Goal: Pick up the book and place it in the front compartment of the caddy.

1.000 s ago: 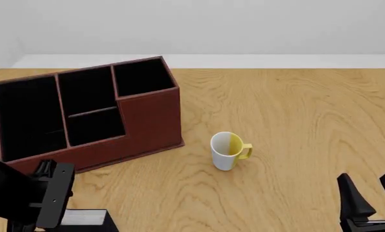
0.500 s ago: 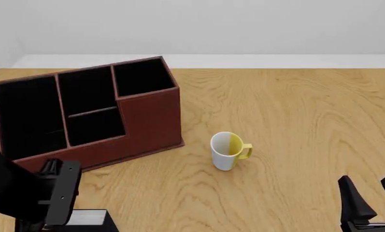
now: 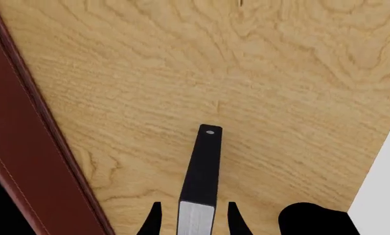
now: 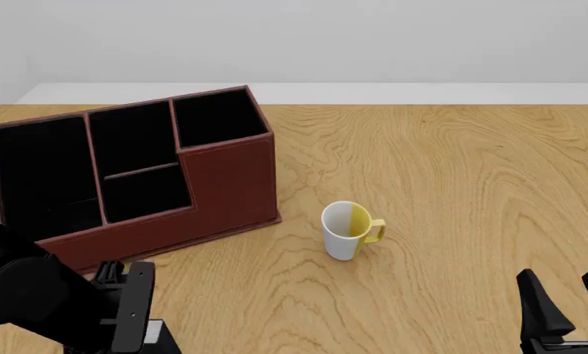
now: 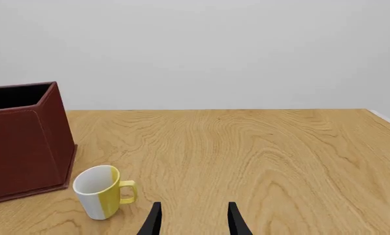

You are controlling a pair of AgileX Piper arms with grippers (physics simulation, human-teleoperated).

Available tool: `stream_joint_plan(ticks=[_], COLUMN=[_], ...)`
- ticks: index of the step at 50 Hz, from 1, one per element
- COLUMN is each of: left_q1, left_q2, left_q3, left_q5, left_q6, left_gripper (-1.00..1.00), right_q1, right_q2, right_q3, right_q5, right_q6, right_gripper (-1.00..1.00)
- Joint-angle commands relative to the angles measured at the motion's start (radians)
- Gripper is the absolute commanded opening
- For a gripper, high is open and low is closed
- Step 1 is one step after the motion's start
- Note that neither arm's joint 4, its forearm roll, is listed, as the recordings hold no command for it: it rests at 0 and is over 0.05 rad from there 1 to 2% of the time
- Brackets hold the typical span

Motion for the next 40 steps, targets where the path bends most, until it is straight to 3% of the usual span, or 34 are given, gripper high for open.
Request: stream_joint_plan(ticks=[1, 7, 9, 11, 12, 16, 20, 26, 30, 36, 40], left_q1=[-0.042, -0.059, -0.024, -0.060, -0.094, -0.141, -0.131, -0.229, -0.177, -0.178, -0.079], left_q2=[0.065, 0.065, 0.085, 0.039, 0.020, -0.001, -0.012, -0.075, -0.091, -0.092, -0.085], left_q3=[0.063, 0.093, 0.086, 0.101, 0.099, 0.085, 0.069, 0.020, -0.023, -0.104, -0.134], left_q5=[-0.112, -0.132, -0.114, -0.107, -0.098, -0.068, -0.048, 0.050, 0.098, 0.155, 0.156], left_q6=[-0.051, -0.035, -0.025, -0.011, -0.028, -0.072, -0.061, -0.146, -0.101, -0.118, -0.013], left_gripper=[1.00, 1.00, 1.00, 1.00, -1.00, -1.00, -1.00, -1.00, -1.00, -1.00, -1.00], right_q1=[-0.001, 0.000, -0.001, -0.002, -0.002, 0.001, 0.001, 0.001, 0.003, 0.010, 0.012], right_q2=[0.001, 0.014, 0.016, 0.018, 0.018, 0.020, 0.019, 0.003, 0.003, -0.001, -0.002], right_q3=[0.000, 0.000, 0.000, 0.000, 0.000, 0.000, 0.000, 0.000, 0.000, 0.000, -0.003], right_q5=[0.003, -0.004, -0.005, -0.006, -0.007, -0.008, -0.008, 0.002, 0.002, -0.002, -0.008], right_q6=[-0.002, -0.004, -0.003, -0.004, -0.005, -0.007, -0.006, 0.000, 0.007, 0.015, 0.021], right_gripper=[1.00, 1.00, 1.00, 1.00, 1.00, 1.00, 1.00, 1.00, 1.00, 1.00, 1.00])
